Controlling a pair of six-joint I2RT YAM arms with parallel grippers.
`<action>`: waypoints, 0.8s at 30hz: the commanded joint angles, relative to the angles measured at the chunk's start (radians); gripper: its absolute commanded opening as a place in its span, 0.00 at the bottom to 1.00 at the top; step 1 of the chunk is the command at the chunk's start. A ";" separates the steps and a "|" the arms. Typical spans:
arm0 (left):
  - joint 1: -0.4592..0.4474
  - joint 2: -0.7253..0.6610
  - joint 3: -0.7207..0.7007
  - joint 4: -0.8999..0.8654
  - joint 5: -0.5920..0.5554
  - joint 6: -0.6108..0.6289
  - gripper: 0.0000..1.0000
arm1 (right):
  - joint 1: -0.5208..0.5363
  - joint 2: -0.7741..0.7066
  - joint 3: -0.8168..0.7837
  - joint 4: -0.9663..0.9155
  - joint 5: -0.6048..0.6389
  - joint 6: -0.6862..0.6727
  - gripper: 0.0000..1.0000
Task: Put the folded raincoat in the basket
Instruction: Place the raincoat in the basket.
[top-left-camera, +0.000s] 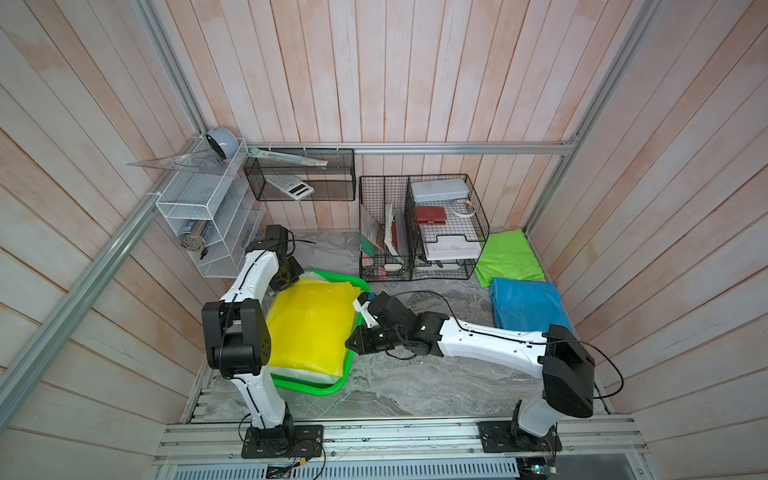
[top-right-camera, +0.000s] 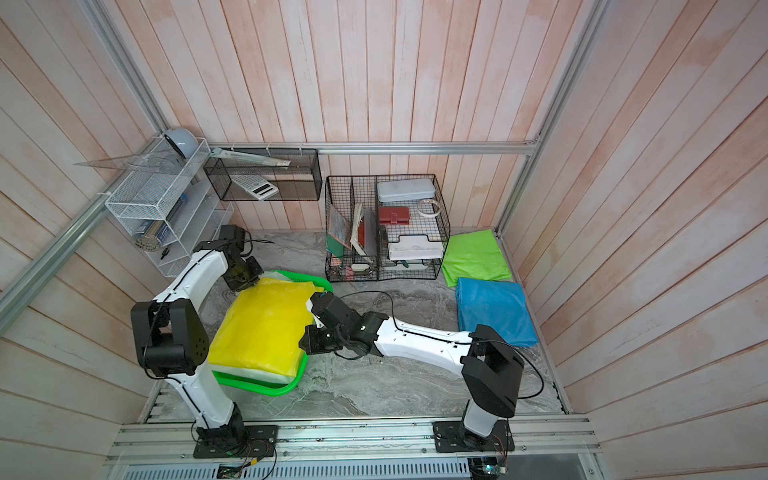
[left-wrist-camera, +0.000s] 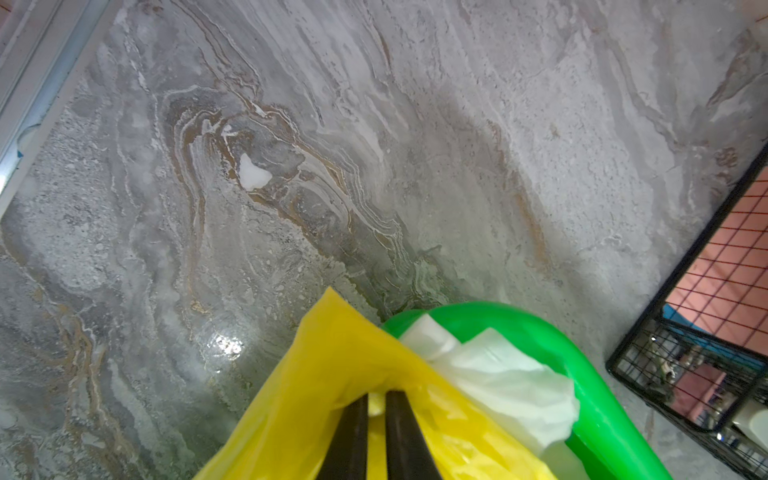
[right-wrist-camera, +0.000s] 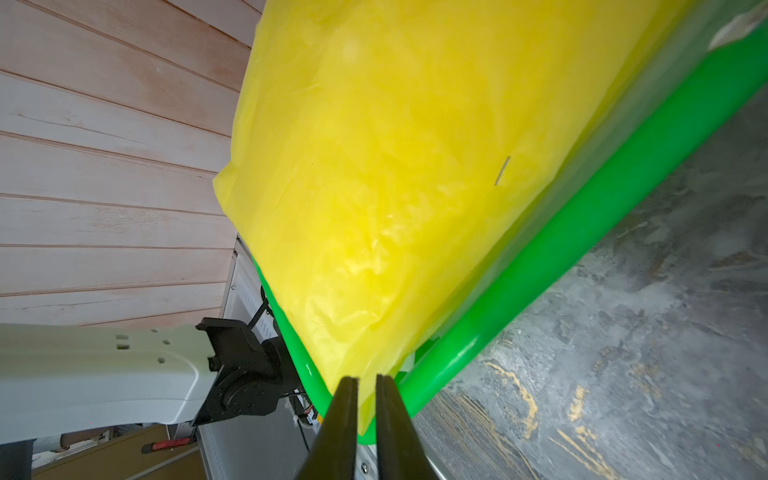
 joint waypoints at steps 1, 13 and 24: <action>0.006 0.009 -0.030 0.034 0.031 0.012 0.14 | 0.000 -0.039 0.001 -0.018 0.034 -0.021 0.16; 0.007 -0.253 0.201 -0.150 0.083 0.030 0.48 | -0.278 -0.282 -0.076 -0.255 0.134 -0.124 0.26; -0.047 -0.691 -0.295 0.145 0.567 -0.087 0.62 | -0.938 -0.543 -0.402 -0.466 0.200 -0.204 0.44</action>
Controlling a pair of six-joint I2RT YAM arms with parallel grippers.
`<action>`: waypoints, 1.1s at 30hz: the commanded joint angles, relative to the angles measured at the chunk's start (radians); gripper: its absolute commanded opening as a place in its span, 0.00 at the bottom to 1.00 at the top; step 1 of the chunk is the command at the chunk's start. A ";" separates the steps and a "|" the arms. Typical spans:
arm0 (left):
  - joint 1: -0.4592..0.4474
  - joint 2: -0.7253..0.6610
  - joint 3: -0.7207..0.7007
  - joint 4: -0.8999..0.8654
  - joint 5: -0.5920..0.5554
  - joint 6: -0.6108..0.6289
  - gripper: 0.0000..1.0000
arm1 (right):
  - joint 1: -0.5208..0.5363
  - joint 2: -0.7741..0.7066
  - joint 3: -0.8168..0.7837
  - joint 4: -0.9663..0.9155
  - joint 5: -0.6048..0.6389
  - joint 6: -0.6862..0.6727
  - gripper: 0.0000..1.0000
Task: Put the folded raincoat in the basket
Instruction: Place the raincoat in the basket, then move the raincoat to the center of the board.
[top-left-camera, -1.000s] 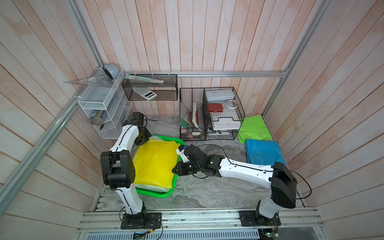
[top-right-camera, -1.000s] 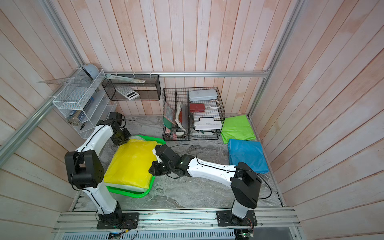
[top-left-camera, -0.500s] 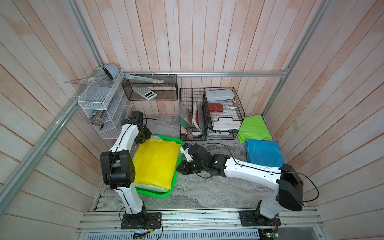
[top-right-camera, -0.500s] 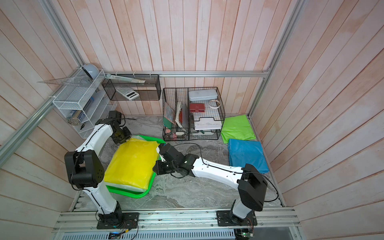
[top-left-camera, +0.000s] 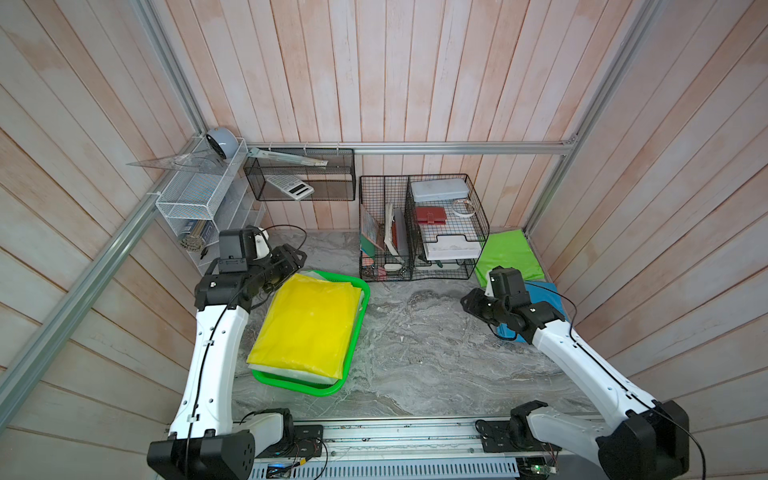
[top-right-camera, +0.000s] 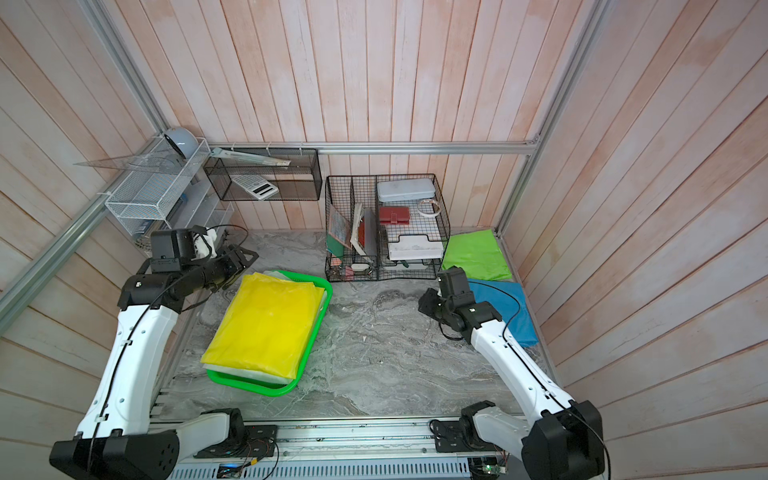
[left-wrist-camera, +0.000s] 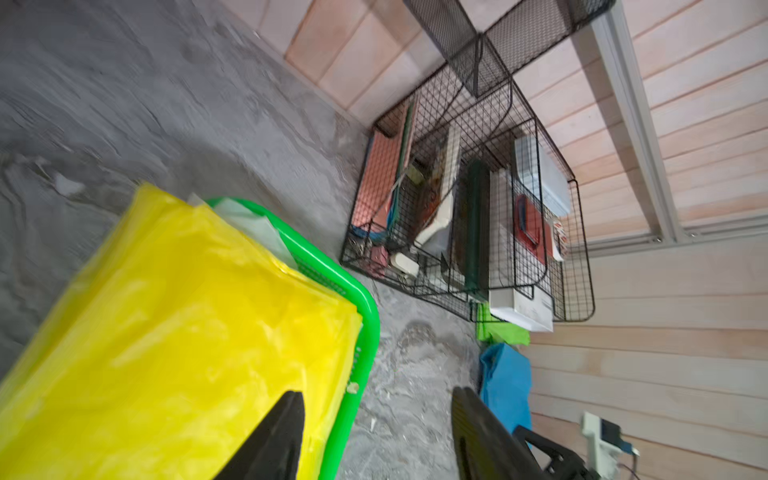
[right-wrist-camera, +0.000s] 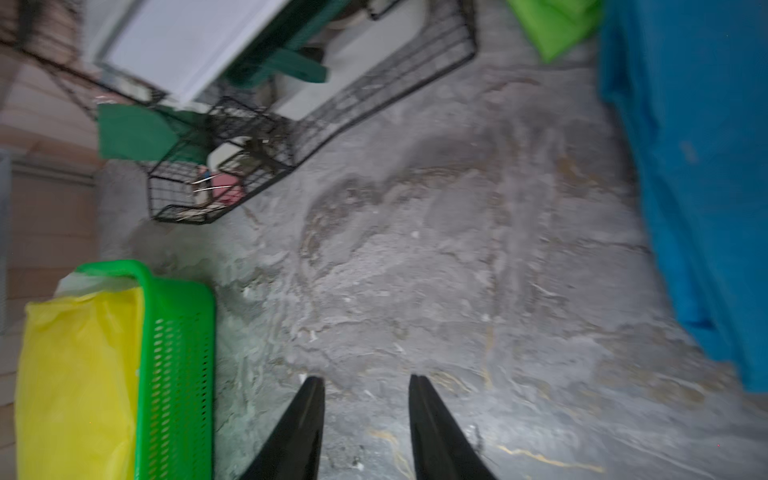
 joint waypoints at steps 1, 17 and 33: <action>-0.044 -0.035 -0.118 0.077 0.123 -0.027 0.62 | -0.116 -0.004 -0.037 -0.121 0.026 -0.067 0.46; -0.108 -0.059 -0.246 0.059 0.035 -0.003 0.62 | -0.275 0.342 0.104 -0.239 0.245 -0.263 0.53; -0.109 -0.045 -0.235 0.025 -0.002 0.035 0.62 | -0.285 0.550 0.202 -0.274 0.162 -0.330 0.54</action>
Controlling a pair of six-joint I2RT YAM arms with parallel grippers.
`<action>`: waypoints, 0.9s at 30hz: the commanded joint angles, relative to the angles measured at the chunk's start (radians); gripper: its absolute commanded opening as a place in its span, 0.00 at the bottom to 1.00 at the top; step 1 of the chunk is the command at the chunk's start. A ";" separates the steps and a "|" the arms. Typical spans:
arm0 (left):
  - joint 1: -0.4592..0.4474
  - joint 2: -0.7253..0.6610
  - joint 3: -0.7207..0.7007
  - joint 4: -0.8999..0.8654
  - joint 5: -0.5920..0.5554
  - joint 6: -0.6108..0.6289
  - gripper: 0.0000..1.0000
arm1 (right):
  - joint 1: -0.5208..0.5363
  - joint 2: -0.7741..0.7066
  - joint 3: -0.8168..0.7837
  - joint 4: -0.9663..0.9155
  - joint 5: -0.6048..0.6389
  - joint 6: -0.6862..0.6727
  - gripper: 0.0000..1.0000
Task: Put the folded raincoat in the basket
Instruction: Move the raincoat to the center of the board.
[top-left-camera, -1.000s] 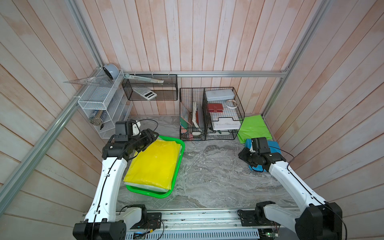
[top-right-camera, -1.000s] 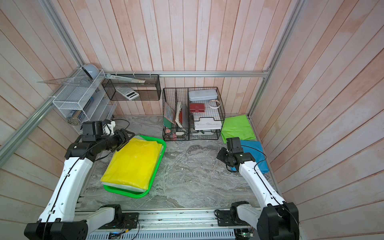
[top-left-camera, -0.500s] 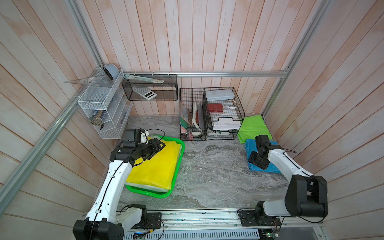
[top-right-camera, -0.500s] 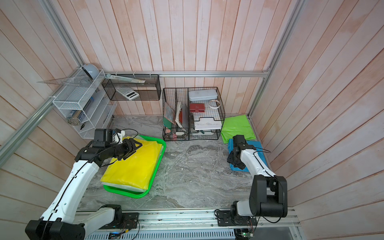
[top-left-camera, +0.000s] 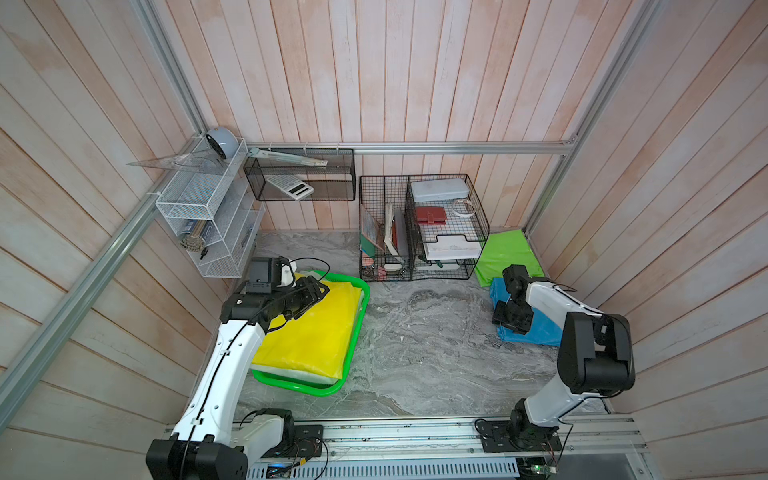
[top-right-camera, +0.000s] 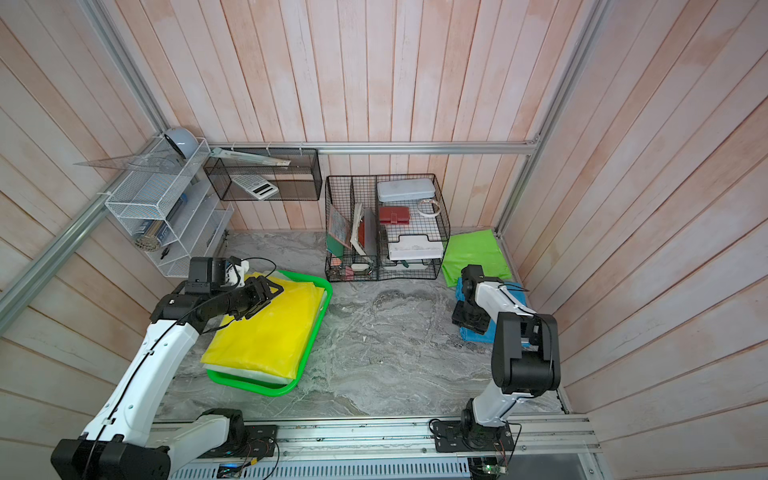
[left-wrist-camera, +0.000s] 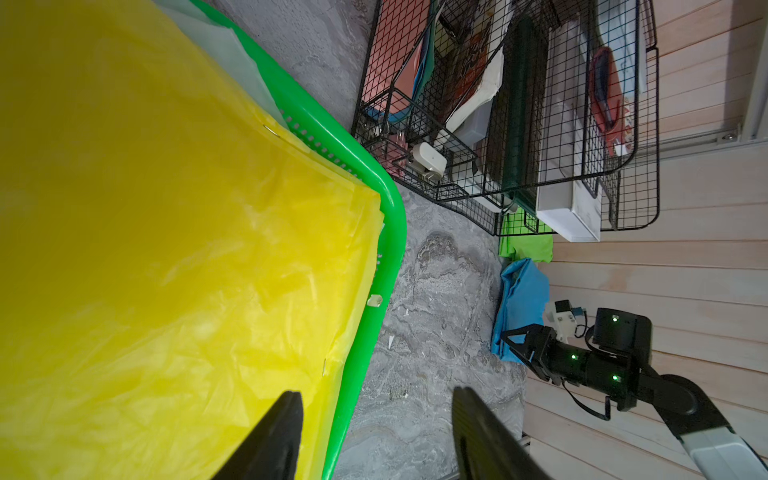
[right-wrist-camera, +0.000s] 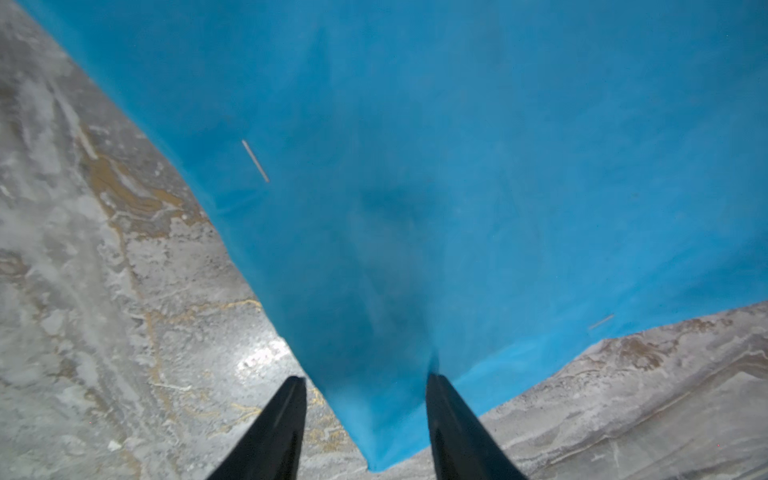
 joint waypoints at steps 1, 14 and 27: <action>-0.005 0.007 0.001 -0.006 -0.022 0.027 0.62 | -0.004 0.035 0.017 -0.022 -0.041 -0.017 0.54; -0.005 0.015 0.009 -0.015 -0.029 0.031 0.62 | -0.004 0.129 0.031 -0.054 -0.032 -0.023 0.49; -0.004 0.009 0.016 -0.049 -0.059 0.046 0.62 | -0.004 0.152 0.019 -0.046 -0.083 -0.033 0.08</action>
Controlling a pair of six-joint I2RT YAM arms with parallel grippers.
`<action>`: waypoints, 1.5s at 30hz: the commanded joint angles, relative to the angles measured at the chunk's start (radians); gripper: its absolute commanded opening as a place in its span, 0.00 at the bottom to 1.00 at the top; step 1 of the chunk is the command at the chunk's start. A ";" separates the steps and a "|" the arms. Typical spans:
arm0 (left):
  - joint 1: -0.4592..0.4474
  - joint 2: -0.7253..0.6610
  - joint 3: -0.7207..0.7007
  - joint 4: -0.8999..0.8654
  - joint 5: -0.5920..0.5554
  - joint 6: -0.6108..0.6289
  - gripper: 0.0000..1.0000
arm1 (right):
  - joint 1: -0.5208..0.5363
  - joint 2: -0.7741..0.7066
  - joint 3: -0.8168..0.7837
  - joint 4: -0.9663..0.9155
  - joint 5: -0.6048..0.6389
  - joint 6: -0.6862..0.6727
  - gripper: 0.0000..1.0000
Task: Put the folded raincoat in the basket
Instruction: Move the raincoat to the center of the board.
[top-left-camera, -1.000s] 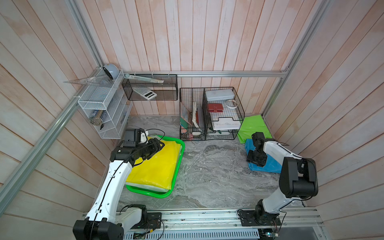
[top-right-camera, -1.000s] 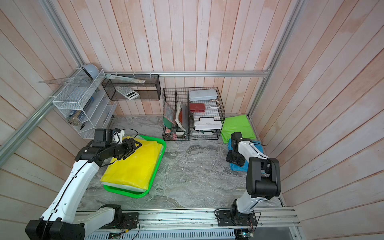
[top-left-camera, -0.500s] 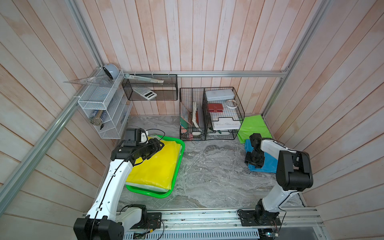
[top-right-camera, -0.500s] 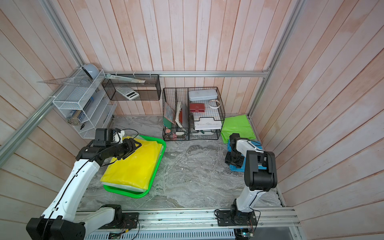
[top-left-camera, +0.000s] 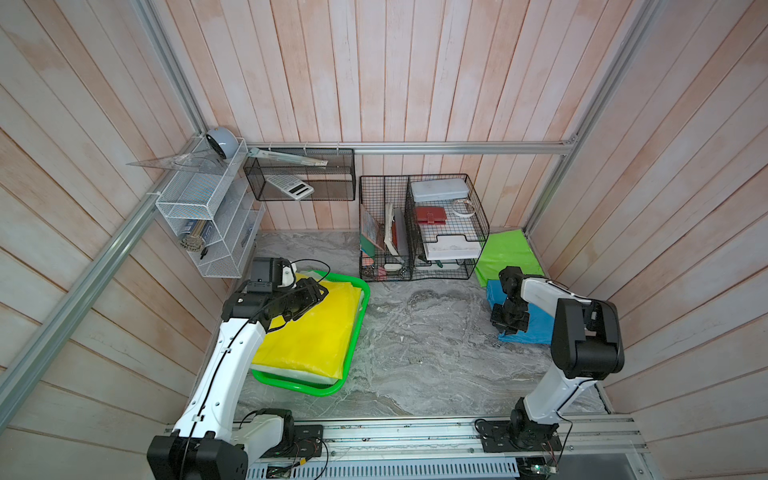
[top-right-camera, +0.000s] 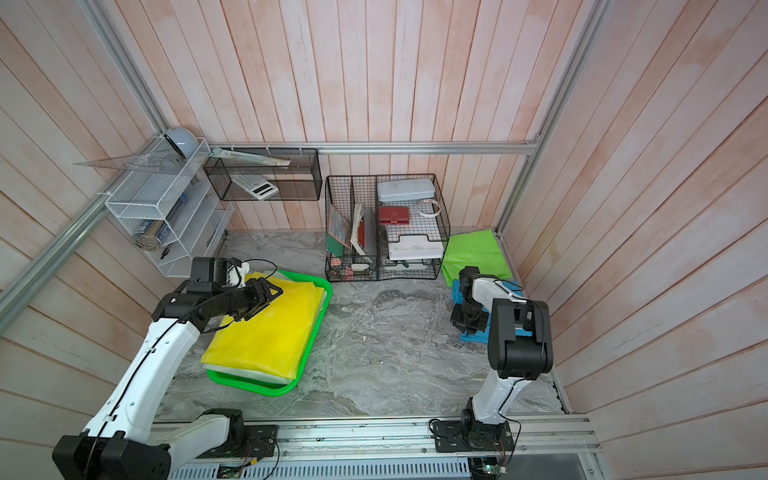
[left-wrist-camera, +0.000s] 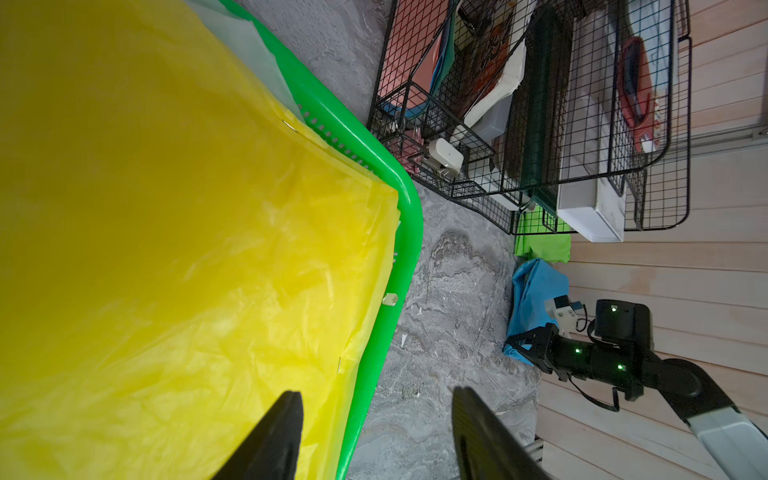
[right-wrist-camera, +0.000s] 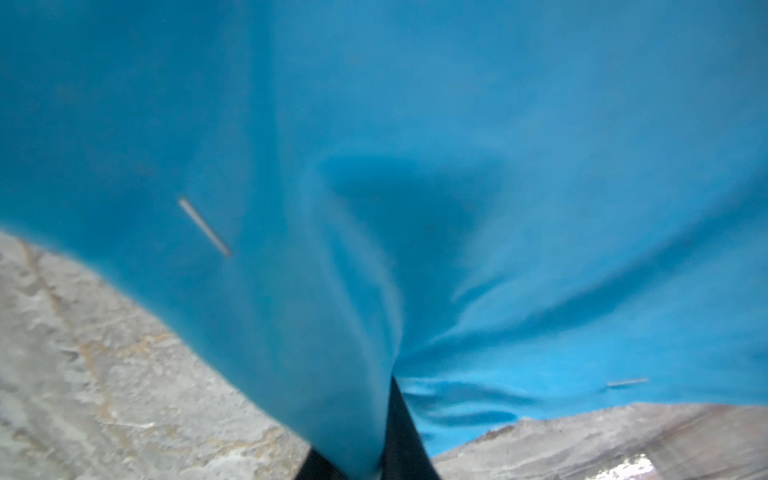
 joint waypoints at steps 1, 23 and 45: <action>-0.004 -0.003 0.015 -0.026 -0.031 0.027 0.62 | -0.001 0.037 -0.027 -0.009 -0.066 -0.005 0.04; -0.005 -0.039 0.013 -0.030 0.002 -0.010 0.62 | 0.452 -0.344 -0.267 0.005 -0.304 0.362 0.00; -0.229 -0.030 0.074 -0.067 -0.079 -0.056 0.62 | 1.024 -0.092 0.081 0.081 -0.226 0.523 0.42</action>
